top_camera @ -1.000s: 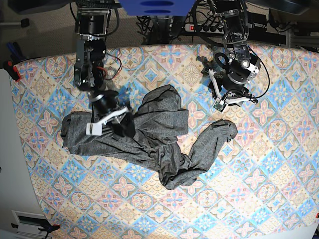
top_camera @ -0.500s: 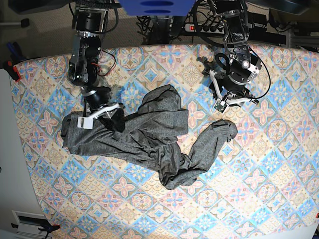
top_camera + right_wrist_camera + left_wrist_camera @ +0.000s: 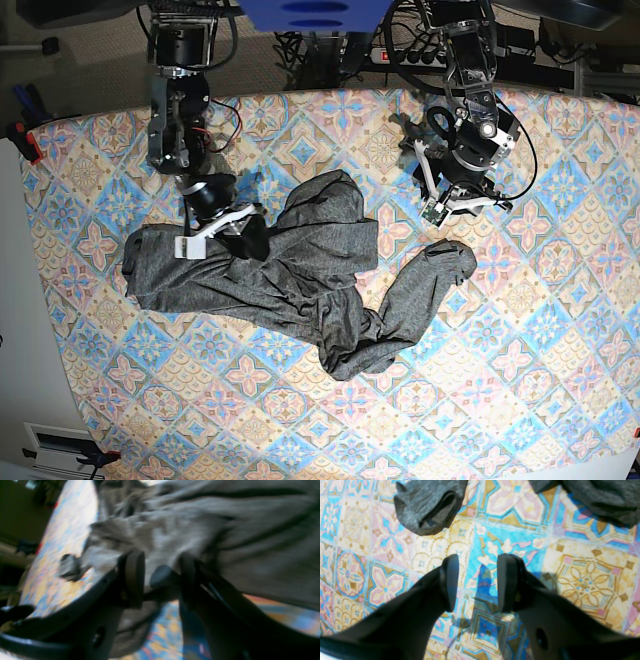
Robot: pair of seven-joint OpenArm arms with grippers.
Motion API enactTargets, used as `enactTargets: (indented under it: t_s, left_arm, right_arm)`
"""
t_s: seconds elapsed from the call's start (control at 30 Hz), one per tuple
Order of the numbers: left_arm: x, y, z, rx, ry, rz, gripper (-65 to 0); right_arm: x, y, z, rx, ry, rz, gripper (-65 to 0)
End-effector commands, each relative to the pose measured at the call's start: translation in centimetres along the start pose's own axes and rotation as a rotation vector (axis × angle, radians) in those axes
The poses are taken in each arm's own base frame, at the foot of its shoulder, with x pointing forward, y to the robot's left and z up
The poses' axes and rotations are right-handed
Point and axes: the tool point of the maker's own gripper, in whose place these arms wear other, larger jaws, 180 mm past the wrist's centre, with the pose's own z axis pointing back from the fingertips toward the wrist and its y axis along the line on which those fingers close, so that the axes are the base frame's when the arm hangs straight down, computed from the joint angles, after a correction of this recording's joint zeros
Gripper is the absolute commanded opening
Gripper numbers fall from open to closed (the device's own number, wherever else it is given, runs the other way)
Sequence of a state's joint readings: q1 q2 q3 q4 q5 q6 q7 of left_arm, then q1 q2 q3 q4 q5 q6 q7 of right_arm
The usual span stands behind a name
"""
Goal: Layout the t-shirt on the table in an organized manner, then fold the t-shirt properly
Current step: 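Release and regrasp the shirt edge with the right gripper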
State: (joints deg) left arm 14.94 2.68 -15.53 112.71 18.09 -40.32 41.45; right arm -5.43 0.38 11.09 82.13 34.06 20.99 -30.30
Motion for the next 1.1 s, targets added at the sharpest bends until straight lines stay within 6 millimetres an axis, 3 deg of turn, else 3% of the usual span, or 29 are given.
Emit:
enactTargets:
  t_s: [0.0, 0.4, 0.77, 0.93, 1.07]
  left_arm:
    - [1.1, 0.5, 0.3, 0.015, -0.041, 0.002, -40.5]
    - [1.1, 0.5, 0.3, 0.015, -0.041, 0.002, -40.5]
    - [1.1, 0.4, 0.3, 0.014, -0.04, 0.004, -40.5]
    - [1.2, 0.0, 0.3, 0.007, -0.044, 0.016, -40.5]
    - [1.3, -0.1, 0.2, 0.004, -0.046, 0.021, -40.5]
  right_arm:
    - [1.4, 0.9, -0.2, 0.032, -0.044, 0.01, -42.2]
    - [-2.2, -0.9, -0.6, -0.005, 0.043, -0.049, -42.2]
    - [-2.1, -0.7, -0.7, 0.0, 0.046, -0.046, -42.2]
    - [-1.2, 3.4, -3.2, 0.113, 0.059, 0.019, -42.2]
    - [-1.6, 4.6, -3.6, 0.144, 0.074, 0.035, -42.2]
